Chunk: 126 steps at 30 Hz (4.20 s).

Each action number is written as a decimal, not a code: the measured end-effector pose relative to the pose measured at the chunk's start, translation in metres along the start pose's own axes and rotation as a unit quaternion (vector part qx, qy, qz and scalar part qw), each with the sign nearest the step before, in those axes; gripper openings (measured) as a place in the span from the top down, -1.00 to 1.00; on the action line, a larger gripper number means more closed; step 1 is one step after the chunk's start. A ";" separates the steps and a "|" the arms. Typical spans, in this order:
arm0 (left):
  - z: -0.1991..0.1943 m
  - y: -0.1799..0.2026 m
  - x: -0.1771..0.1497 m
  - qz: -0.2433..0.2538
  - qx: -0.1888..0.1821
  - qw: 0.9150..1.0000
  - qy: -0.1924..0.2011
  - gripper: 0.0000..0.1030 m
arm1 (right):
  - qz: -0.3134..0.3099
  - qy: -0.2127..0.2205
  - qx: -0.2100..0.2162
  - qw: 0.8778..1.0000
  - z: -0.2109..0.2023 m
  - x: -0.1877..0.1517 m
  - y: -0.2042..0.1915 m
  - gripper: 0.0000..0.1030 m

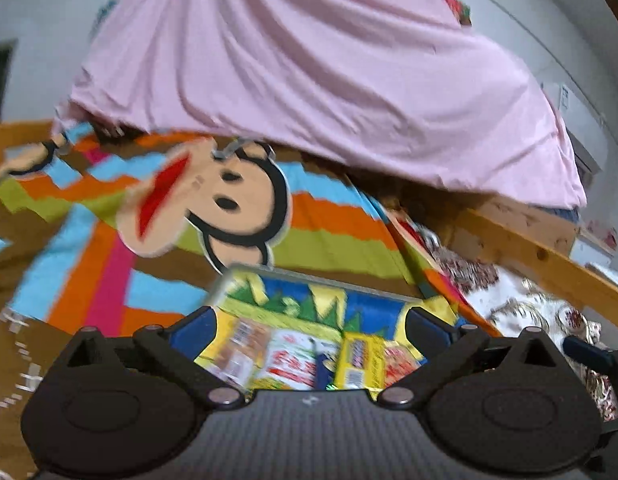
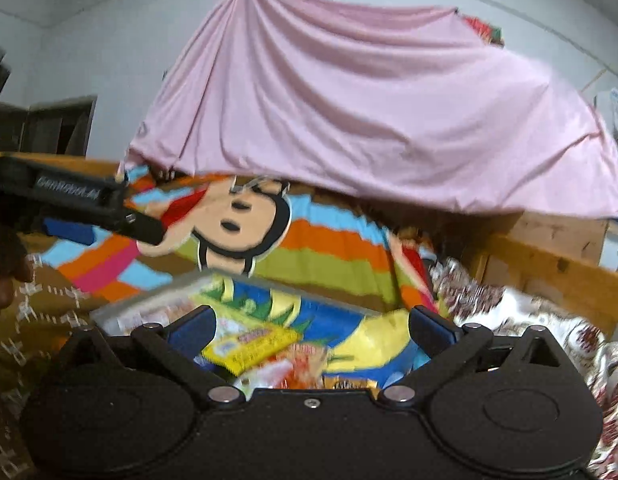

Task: Organize snacks
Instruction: 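Open both tools and lift them away from the tray, then move right tool to the green tube snack while left tool approaches the orange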

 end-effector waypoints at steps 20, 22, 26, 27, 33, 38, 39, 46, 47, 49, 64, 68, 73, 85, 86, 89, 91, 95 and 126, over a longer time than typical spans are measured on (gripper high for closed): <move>-0.137 -0.021 -0.038 0.013 0.068 0.997 -0.022 -0.99 | 0.026 0.021 0.033 0.999 -0.106 0.027 -0.038 -0.99; -0.145 -0.020 -0.046 0.016 0.066 0.997 -0.031 -0.99 | 0.042 -0.002 0.028 0.999 -0.114 0.021 -0.038 -0.99; -0.156 -0.018 -0.064 0.024 0.059 0.997 -0.054 -0.99 | 0.075 -0.042 0.012 0.996 -0.125 0.009 -0.037 -0.99; -0.157 -0.016 -0.067 0.027 0.057 0.996 -0.058 -0.99 | 0.077 -0.047 0.008 0.996 -0.127 0.007 -0.039 -0.99; -0.160 -0.010 -0.088 0.039 0.049 0.994 -0.090 -0.99 | 0.101 -0.085 -0.025 0.991 -0.142 -0.015 -0.036 -0.99; -0.160 -0.009 -0.102 0.037 0.045 0.991 -0.119 -0.99 | 0.096 -0.131 -0.045 0.986 -0.145 -0.038 -0.040 -0.99; -0.159 -0.009 -0.104 0.038 0.045 0.991 -0.123 -0.99 | 0.090 -0.140 -0.047 0.985 -0.144 -0.042 -0.043 -0.99; -0.159 -0.008 -0.112 0.046 0.047 0.988 -0.140 -0.99 | 0.078 -0.171 -0.037 0.981 -0.135 -0.054 -0.055 -0.99; -0.159 -0.009 -0.113 0.047 0.048 0.988 -0.143 -0.99 | 0.077 -0.173 -0.036 0.981 -0.134 -0.055 -0.056 -0.99; -0.158 -0.010 -0.114 0.047 0.050 0.987 -0.147 -0.99 | 0.075 -0.177 -0.033 0.981 -0.134 -0.057 -0.059 -0.99; -0.150 -0.025 -0.110 0.051 0.066 0.984 -0.160 -0.99 | 0.058 -0.185 -0.019 0.981 -0.126 -0.064 -0.071 -0.99; -0.144 -0.030 -0.104 0.062 0.071 0.983 -0.158 -0.99 | 0.047 -0.186 -0.013 0.981 -0.119 -0.065 -0.077 -0.99; -0.137 -0.038 -0.096 0.074 0.081 0.982 -0.151 -0.99 | 0.036 -0.173 -0.002 0.984 -0.103 -0.057 -0.091 -0.99; -0.115 -0.074 -0.082 0.080 0.103 0.979 -0.159 -0.99 | 0.031 -0.157 0.031 0.987 -0.044 -0.048 -0.148 -0.99; -0.113 -0.078 -0.082 0.082 0.106 0.978 -0.162 -0.99 | 0.030 -0.159 0.032 0.986 -0.039 -0.049 -0.152 -0.99; -0.104 -0.090 -0.083 0.088 0.118 0.973 -0.178 -0.99 | 0.028 -0.163 0.033 0.986 -0.021 -0.055 -0.163 -0.99; -0.098 -0.098 -0.082 0.093 0.123 0.970 -0.186 -0.99 | 0.029 -0.171 0.029 0.984 -0.007 -0.062 -0.168 -0.99; -0.088 -0.115 -0.084 0.108 0.135 0.964 -0.202 -0.99 | 0.044 -0.179 0.027 0.982 0.014 -0.074 -0.171 -0.99; 0.030 -0.071 -0.085 0.137 -0.169 0.967 -0.136 -0.96 | -0.205 -0.130 -0.040 0.969 0.031 -0.124 -0.187 -0.44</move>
Point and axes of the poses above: each gripper's, at about its wrist camera, not at the fingertips, and z roughly the way its jaws point, y to its right, x to its top, the point moved 6 cm from there along z, roughly the way its jaws point, and after that the axes turned 15 degrees about z, right-handed, at the moved point
